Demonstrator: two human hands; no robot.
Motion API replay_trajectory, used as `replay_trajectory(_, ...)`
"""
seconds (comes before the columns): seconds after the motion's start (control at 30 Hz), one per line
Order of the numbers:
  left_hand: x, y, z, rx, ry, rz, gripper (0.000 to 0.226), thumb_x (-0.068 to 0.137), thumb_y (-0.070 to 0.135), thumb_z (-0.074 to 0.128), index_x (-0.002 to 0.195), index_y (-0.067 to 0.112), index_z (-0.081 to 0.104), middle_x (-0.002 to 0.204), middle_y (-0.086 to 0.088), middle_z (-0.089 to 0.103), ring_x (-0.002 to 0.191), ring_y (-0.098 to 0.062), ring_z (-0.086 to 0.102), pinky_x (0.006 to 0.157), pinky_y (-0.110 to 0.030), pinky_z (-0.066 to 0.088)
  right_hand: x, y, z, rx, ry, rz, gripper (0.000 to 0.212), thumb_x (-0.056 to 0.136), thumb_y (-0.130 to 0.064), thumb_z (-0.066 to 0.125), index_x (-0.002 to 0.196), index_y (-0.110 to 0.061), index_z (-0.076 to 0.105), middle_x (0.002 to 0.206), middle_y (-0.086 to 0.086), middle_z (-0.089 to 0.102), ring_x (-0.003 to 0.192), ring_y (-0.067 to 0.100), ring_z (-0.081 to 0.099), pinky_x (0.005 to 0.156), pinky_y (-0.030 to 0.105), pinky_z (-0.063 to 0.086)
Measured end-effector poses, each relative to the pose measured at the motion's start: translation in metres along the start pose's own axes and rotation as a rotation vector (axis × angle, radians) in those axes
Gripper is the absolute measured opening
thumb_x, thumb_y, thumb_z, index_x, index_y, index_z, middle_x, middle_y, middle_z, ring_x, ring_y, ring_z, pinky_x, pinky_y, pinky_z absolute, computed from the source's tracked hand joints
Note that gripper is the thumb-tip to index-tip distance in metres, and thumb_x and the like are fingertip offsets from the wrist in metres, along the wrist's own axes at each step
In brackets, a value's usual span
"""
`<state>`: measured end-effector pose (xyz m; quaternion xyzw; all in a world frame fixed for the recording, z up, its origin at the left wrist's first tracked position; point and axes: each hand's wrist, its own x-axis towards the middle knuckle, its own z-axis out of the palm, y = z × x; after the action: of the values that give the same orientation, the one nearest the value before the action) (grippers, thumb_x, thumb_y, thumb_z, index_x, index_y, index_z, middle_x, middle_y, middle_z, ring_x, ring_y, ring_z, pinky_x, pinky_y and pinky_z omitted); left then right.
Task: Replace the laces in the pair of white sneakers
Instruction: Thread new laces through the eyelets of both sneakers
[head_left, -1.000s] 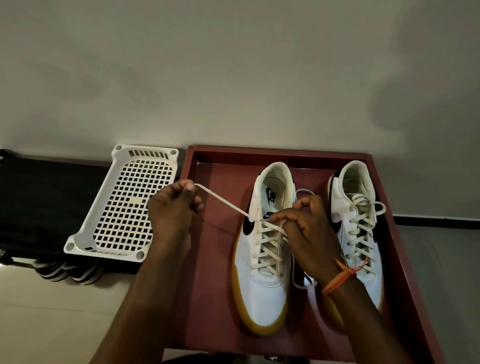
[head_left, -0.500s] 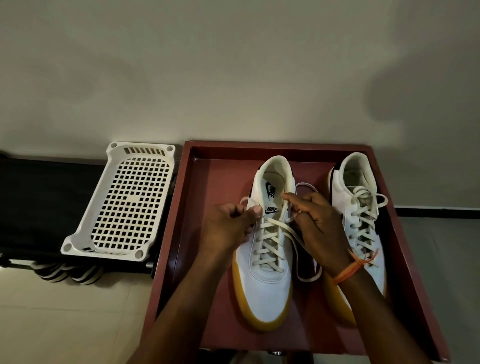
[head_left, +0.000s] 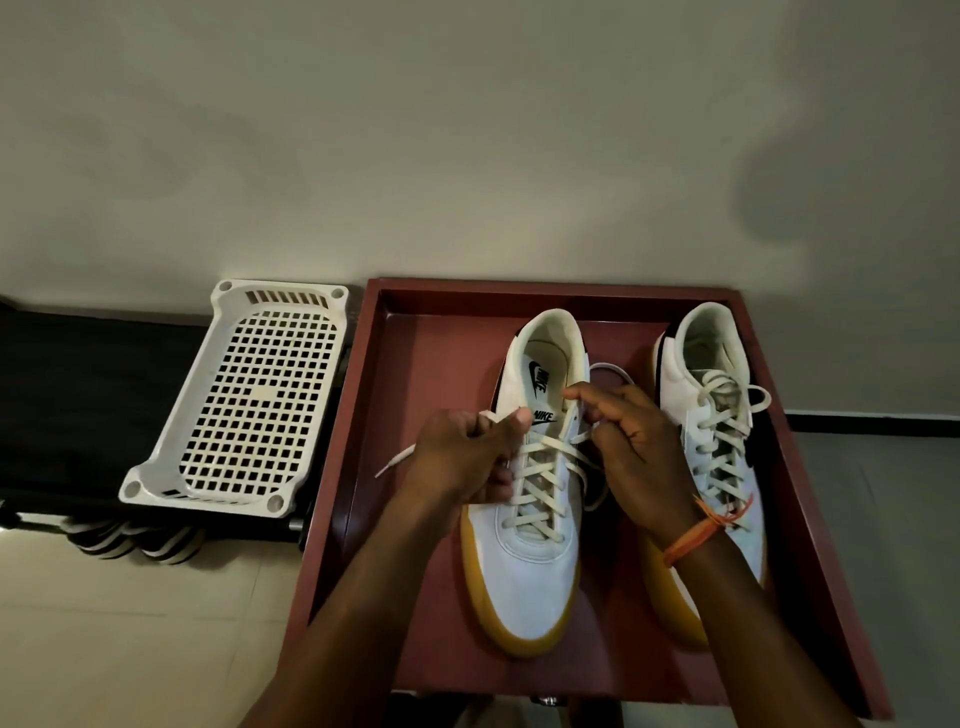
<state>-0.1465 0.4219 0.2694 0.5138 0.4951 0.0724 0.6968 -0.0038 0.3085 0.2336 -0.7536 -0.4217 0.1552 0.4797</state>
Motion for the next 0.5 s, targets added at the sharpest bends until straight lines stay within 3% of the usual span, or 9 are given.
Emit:
replay_trajectory(0.1, 0.005, -0.005, 0.005, -0.133, 0.034, 0.095, 0.028, 0.089, 0.021, 0.072, 0.073, 0.002, 0.06, 0.06, -0.009, 0.055, 0.051, -0.017, 0.051, 0.049, -0.025, 0.052, 0.0, 0.0, 0.002, 0.007, -0.002, 0.002, 0.045, 0.086, -0.012, 0.04, 0.11, -0.043, 0.062, 0.084, 0.001, 0.048, 0.072, 0.011, 0.054, 0.068, 0.02, 0.046)
replay_trajectory(0.2, 0.01, -0.006, -0.001, -0.185, 0.085, 0.109, 0.022, 0.09, 0.015, 0.07, 0.088, -0.006, 0.065, 0.062, -0.01, 0.059, 0.051, -0.015, 0.054, 0.048, -0.023, 0.05, 0.0, 0.0, 0.001, 0.005, 0.0, -0.007, 0.05, 0.086, -0.01, 0.04, 0.108, -0.05, 0.059, 0.085, 0.005, 0.049, 0.073, 0.015, 0.055, 0.068, 0.026, 0.05)
replay_trajectory(0.37, 0.027, -0.01, -0.037, -0.205, 0.451, 0.158, 0.024, 0.094, 0.022, 0.066, 0.083, 0.001, 0.065, 0.058, -0.007, 0.055, 0.038, -0.007, 0.049, 0.037, -0.018, 0.039, 0.0, 0.0, 0.0, -0.002, 0.002, 0.014, 0.046, 0.084, -0.01, 0.04, 0.109, -0.04, 0.064, 0.086, 0.009, 0.051, 0.078, 0.021, 0.057, 0.075, 0.033, 0.052)
replay_trajectory(0.5, 0.018, -0.01, -0.021, -0.064, 0.182, -0.158, 0.047, 0.092, 0.051, 0.06, 0.08, 0.006, 0.061, 0.064, -0.008, 0.056, 0.043, -0.015, 0.053, 0.04, -0.021, 0.044, -0.001, -0.001, 0.0, 0.012, 0.015, 0.03, 0.047, 0.083, -0.01, 0.041, 0.106, -0.044, 0.064, 0.085, 0.008, 0.052, 0.076, 0.017, 0.057, 0.073, 0.032, 0.052)
